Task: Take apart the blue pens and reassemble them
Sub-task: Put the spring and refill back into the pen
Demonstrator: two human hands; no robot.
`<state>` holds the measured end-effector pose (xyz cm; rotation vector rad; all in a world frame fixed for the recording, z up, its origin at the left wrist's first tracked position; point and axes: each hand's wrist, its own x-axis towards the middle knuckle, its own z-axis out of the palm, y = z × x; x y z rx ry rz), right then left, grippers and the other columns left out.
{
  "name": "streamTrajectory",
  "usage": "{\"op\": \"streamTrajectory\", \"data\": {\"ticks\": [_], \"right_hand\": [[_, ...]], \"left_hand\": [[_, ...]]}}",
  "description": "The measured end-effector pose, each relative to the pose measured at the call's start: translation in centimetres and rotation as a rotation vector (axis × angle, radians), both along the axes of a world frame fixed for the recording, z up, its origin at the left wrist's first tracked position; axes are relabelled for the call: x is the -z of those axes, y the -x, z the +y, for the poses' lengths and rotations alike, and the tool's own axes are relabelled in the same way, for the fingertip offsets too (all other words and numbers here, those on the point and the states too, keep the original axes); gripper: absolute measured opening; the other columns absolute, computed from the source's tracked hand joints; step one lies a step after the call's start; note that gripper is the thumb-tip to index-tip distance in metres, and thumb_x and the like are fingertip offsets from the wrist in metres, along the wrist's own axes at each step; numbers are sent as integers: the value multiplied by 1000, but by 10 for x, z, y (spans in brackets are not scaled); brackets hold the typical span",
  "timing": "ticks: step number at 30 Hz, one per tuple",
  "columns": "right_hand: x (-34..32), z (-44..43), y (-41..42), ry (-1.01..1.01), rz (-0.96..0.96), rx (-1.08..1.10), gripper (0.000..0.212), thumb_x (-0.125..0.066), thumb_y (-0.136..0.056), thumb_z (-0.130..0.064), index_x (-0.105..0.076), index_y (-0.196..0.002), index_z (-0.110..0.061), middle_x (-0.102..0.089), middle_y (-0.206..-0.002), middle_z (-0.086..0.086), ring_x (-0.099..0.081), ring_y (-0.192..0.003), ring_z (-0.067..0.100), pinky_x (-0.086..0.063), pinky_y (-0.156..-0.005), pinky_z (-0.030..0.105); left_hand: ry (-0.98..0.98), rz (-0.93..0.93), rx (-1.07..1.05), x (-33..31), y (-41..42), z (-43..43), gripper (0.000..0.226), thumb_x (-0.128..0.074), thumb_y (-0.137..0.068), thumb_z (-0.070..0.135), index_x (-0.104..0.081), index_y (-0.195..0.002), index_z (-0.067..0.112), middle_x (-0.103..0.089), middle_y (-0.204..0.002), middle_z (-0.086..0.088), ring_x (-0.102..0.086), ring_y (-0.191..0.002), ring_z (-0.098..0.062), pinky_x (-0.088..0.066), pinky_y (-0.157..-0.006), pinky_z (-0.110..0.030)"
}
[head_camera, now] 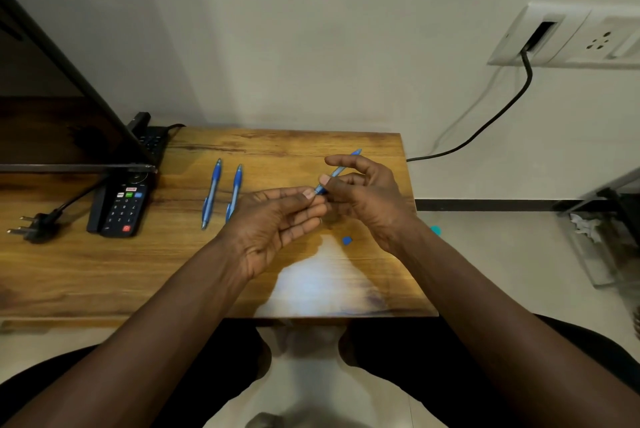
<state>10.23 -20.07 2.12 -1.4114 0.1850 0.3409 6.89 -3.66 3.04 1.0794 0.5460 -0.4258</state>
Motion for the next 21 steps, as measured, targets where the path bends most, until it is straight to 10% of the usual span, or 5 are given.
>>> {"op": "streamTrajectory", "data": {"ticks": [10,21], "right_hand": [[1,0,0,-4,33,-2,37,-78,-88,-8,-67,-123,-5,-75,-87,16,-75,-77,20,-63,-72,31],[1,1,-1,-192,224,20,27,-75,-91,-11,-69,-114,3,-74,-92,14,-72,-72,15,-60,-63,26]], "left_hand": [[59,55,-39,-3,-2,1,29,-70,-98,27,-72,-106,-1,-81,-99,-19,-82,-84,-21,-66,-66,-29],[167,56,-32,-8,-2,3,24,-50,-99,-2,-71,-108,-6,-80,-103,-22,-82,-89,-23,-66,-78,-32]]}}
